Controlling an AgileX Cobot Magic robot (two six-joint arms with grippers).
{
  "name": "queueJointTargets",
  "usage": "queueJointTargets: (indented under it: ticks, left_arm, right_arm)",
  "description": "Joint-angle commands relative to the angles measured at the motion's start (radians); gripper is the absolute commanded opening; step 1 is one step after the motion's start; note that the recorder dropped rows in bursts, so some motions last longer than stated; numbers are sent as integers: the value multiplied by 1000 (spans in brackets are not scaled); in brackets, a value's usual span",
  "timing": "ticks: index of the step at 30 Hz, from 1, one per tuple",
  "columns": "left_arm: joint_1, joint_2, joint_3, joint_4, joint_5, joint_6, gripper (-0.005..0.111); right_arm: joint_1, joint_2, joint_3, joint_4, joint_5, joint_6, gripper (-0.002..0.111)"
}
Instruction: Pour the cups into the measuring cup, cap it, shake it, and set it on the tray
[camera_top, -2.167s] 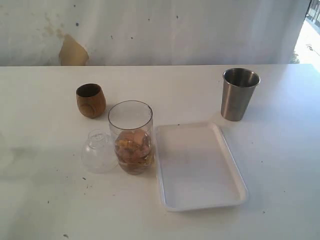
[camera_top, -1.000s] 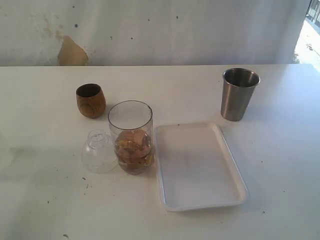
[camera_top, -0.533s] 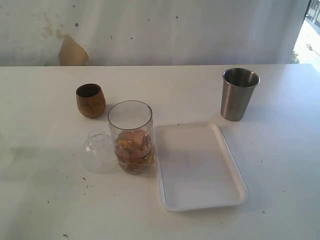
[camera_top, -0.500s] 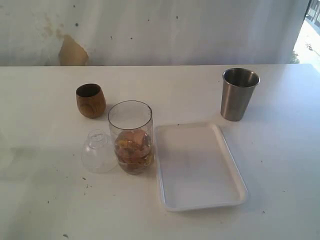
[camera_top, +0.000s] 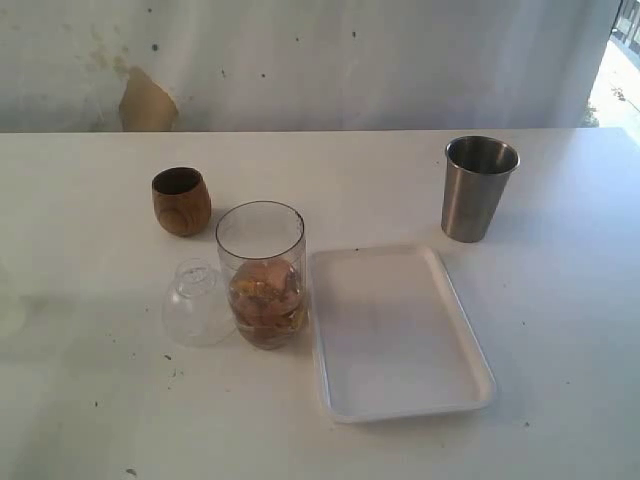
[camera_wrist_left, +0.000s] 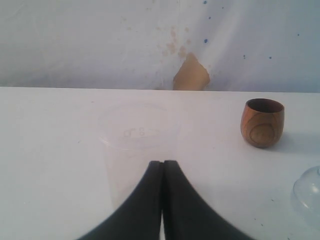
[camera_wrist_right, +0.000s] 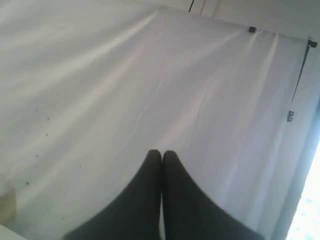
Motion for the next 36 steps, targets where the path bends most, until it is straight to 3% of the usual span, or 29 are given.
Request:
queueJointTargets:
  ticks: [1, 9, 18, 26, 36]
  left_arm:
    - [1, -5, 4, -1, -10, -1, 0]
    - [1, -5, 4, -1, -10, -1, 0]
    - [1, -5, 4, -1, -10, -1, 0]
    - [1, -5, 4, -1, -10, -1, 0]
    - [1, -5, 4, -1, -10, -1, 0]
  right_arm:
    - [-73, -83, 128, 133, -10, -206, 0]
    - [-156, -111, 343, 277, -3, -189, 0]
    - [-164, -111, 562, 331, 19, -95, 0]
    - [-177, -111, 569, 353, 239, -42, 0]
    - [-177, -111, 569, 346, 243, 95, 0]
